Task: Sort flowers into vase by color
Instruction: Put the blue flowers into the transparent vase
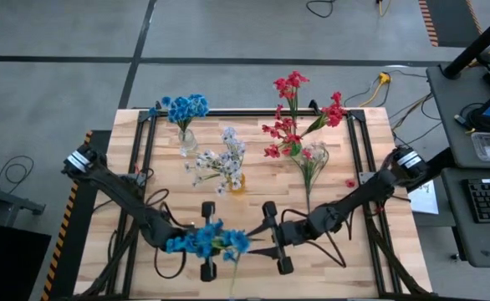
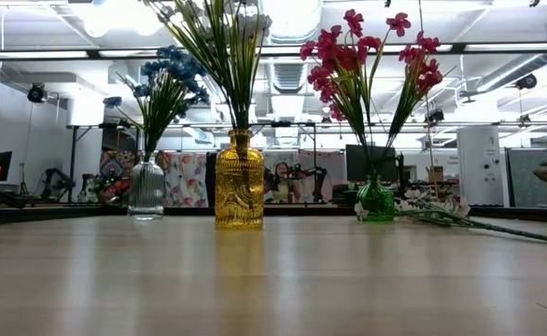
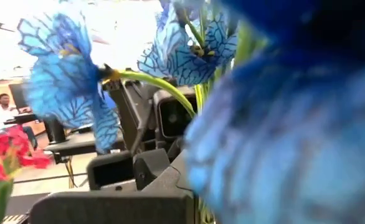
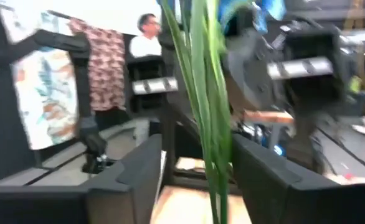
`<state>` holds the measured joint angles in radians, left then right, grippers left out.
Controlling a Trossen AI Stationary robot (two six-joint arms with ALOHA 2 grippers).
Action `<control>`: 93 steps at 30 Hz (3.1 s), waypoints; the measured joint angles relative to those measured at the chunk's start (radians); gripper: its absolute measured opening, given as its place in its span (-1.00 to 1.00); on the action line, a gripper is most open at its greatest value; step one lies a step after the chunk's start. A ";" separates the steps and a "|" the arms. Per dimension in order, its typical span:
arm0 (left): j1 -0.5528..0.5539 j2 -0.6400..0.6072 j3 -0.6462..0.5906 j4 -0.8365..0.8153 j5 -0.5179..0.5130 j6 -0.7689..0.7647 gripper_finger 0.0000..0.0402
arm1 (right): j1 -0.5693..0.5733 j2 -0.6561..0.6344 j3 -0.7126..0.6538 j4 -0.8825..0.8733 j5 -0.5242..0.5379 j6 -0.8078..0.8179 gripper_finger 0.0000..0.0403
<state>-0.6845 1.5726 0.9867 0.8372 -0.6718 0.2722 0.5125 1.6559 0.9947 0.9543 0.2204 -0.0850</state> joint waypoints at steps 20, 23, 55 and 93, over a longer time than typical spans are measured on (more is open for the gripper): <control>-0.048 -0.685 0.001 -0.858 -0.147 -0.352 -0.99 | 0.000 -0.215 0.000 -0.480 0.095 0.087 0.20; -0.048 -0.790 0.001 -0.984 -0.131 -0.412 -0.99 | -0.006 -0.215 0.000 -0.497 0.095 0.079 0.21; 0.005 -1.105 -0.010 -1.288 -0.806 -0.339 -0.99 | -0.075 -0.215 0.000 -0.509 0.096 0.089 0.21; 0.862 -1.068 -0.355 -1.023 -0.101 -0.299 -0.99 | -0.160 -0.214 -0.001 -0.592 0.096 0.065 0.21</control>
<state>0.1778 0.5045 0.6319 -0.1862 -0.7731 -0.0264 0.3523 1.4418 0.9939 0.3620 0.3161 -0.0197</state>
